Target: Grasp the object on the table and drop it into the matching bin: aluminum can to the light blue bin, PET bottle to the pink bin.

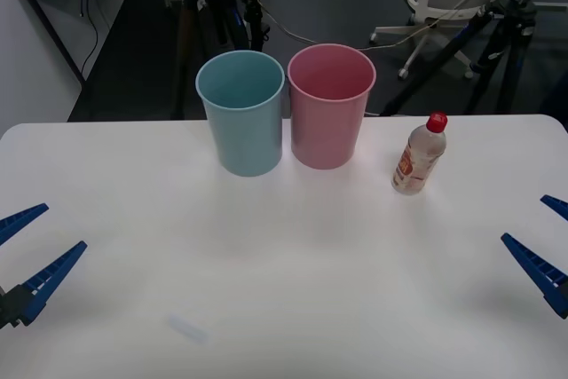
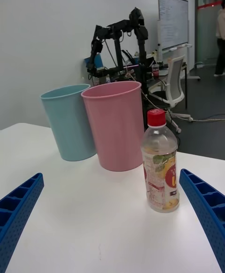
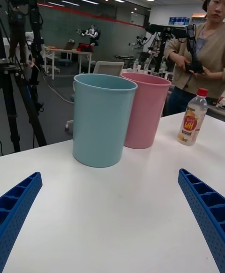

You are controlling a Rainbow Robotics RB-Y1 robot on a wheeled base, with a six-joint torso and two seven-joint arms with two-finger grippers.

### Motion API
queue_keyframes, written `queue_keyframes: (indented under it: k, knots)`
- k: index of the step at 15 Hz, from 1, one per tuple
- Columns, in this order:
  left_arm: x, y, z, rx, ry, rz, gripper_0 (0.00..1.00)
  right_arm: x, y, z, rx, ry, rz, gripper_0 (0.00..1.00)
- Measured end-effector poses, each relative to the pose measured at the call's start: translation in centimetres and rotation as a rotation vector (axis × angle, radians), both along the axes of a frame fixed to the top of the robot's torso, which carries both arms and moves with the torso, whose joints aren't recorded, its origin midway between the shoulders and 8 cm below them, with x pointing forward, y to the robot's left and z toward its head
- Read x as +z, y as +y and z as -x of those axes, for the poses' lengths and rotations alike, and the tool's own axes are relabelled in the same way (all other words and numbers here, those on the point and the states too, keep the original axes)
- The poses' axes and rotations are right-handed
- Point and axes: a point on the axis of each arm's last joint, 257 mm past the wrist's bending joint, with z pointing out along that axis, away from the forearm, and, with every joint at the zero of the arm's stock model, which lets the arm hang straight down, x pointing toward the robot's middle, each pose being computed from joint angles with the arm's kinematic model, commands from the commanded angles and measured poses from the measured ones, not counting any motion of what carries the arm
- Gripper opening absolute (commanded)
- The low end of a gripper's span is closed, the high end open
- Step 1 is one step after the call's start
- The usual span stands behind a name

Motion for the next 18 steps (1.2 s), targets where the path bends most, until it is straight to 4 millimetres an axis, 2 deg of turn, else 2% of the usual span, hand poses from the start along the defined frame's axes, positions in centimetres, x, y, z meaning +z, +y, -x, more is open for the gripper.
queue_keyframes:
  k: [5,9,12,18]
  knots:
    - [0.0,0.0,0.0,0.000,0.000,0.000,1.00,-0.9,-0.1,0.6,-0.056,-0.083,0.082,1.00]
    - [0.0,0.0,0.0,0.000,0.000,0.000,1.00,-2.3,-0.5,-0.5,-0.101,-0.110,0.117,1.00]
    - [0.0,0.0,0.0,0.000,0.000,0.000,1.00,-3.5,0.1,-2.0,-0.108,-0.096,0.112,1.00]
    - [0.0,0.0,0.0,0.000,0.000,0.000,1.00,-6.5,0.2,-7.4,-0.108,-0.045,0.078,1.00]
